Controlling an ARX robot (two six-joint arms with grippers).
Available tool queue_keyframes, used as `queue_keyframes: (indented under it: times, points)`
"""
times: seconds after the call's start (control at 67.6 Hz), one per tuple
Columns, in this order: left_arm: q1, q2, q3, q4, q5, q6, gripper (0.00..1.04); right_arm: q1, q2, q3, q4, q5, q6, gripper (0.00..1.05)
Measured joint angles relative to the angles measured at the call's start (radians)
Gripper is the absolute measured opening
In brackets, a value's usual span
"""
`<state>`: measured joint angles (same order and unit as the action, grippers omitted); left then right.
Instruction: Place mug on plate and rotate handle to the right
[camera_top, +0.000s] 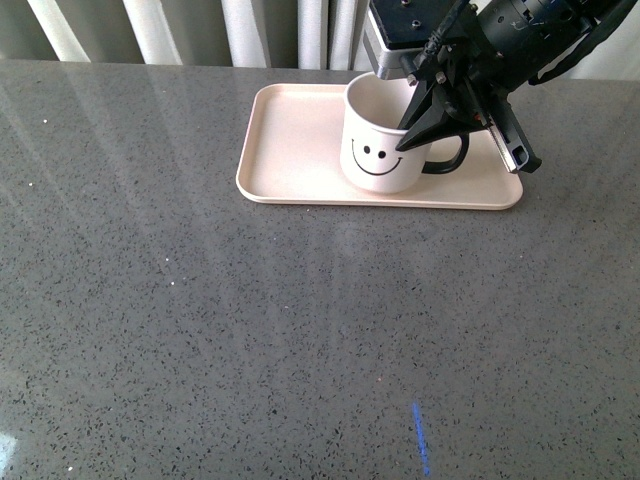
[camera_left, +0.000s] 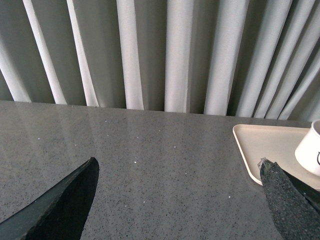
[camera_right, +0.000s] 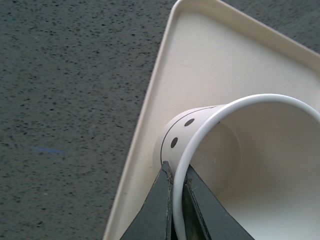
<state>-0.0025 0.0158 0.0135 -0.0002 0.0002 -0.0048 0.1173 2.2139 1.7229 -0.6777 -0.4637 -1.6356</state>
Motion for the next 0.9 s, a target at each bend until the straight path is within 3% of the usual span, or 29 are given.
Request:
queue_keyframes:
  times: [0.902]
  points:
    - [0.000, 0.000, 0.000, 0.000, 0.000, 0.000, 0.95, -0.017, 0.056, 0.077, -0.058, 0.023, -0.120, 0.02]
